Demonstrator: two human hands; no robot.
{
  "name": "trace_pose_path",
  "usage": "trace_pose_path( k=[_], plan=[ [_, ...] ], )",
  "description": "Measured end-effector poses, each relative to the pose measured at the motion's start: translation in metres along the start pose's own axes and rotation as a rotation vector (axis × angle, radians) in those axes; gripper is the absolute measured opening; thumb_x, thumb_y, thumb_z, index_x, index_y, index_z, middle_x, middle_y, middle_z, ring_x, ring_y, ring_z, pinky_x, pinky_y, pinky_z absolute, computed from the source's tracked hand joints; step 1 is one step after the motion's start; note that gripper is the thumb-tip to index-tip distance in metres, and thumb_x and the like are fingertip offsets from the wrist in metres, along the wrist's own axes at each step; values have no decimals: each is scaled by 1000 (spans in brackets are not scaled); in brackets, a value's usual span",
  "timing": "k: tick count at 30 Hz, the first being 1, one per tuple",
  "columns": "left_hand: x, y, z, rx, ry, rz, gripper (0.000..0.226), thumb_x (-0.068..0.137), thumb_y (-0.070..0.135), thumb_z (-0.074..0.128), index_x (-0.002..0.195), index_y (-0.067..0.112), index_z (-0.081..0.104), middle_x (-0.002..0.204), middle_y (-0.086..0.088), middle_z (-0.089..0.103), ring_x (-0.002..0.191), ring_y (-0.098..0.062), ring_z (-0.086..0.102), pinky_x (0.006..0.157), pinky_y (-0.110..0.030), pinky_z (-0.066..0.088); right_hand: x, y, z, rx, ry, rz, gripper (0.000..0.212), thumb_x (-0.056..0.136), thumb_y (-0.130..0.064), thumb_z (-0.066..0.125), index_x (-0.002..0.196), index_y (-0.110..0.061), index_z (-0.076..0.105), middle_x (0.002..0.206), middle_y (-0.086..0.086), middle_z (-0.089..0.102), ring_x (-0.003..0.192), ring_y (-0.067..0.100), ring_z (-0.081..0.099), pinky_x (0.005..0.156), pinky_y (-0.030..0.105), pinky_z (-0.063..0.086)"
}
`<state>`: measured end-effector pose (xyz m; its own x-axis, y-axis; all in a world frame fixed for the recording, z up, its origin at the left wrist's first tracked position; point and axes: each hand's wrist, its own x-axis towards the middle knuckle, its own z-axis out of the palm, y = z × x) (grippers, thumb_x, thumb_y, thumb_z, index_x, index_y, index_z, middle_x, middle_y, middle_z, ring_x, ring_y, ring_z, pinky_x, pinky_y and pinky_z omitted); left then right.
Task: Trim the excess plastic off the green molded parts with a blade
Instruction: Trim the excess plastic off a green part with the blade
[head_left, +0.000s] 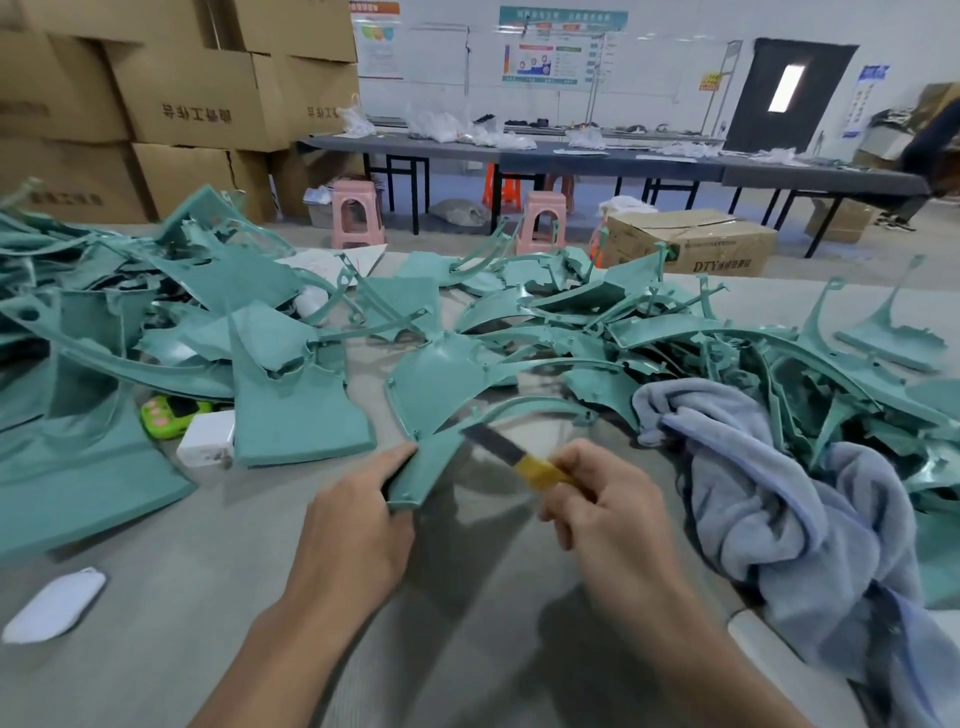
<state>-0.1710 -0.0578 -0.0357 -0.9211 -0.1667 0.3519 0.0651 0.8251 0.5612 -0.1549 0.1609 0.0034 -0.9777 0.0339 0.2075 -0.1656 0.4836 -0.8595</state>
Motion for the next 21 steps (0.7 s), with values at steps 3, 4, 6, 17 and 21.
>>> trace_pose_path(
  k=[3, 4, 6, 17, 21],
  plan=[
    [1, 1, 0, -30, -16, 36, 50, 85, 18, 68, 128, 42, 63, 114, 12, 74, 99, -23, 67, 73, -27, 43, -6, -2, 24, -67, -66, -73, 17, 95, -16, 63, 82, -28, 60, 70, -4, 62, 59, 9, 52, 54, 29, 41],
    [1, 1, 0, -39, -23, 44, 48, 85, 19, 70, 126, 43, 63, 112, 12, 74, 98, -23, 67, 73, -27, 43, -7, -2, 28, -91, -82, -89, 21, 96, -19, 61, 78, -30, 58, 70, -6, 61, 61, 8, 51, 55, 26, 39],
    [1, 1, 1, -39, -33, 54, 46, 87, 24, 70, 128, 42, 63, 115, 12, 74, 102, -23, 67, 76, -29, 48, -7, -2, 32, -130, -122, -96, 31, 100, -24, 57, 71, -32, 52, 67, -9, 58, 60, 8, 49, 55, 26, 38],
    [5, -5, 7, -47, -32, -16, 43, 94, 25, 63, 132, 46, 63, 125, 14, 71, 113, -22, 66, 86, -32, 51, 50, 40, -5, -351, 279, 346, 46, 102, -32, 52, 60, -15, 58, 64, 4, 63, 62, 25, 55, 55, 34, 36],
    [4, -4, 6, -55, -31, -7, 41, 94, 27, 63, 130, 47, 64, 121, 14, 72, 110, -22, 67, 78, -29, 47, 42, 38, -7, -256, 236, 226, 36, 100, -26, 56, 69, -12, 68, 57, -4, 64, 56, 12, 57, 54, 33, 46]
  ],
)
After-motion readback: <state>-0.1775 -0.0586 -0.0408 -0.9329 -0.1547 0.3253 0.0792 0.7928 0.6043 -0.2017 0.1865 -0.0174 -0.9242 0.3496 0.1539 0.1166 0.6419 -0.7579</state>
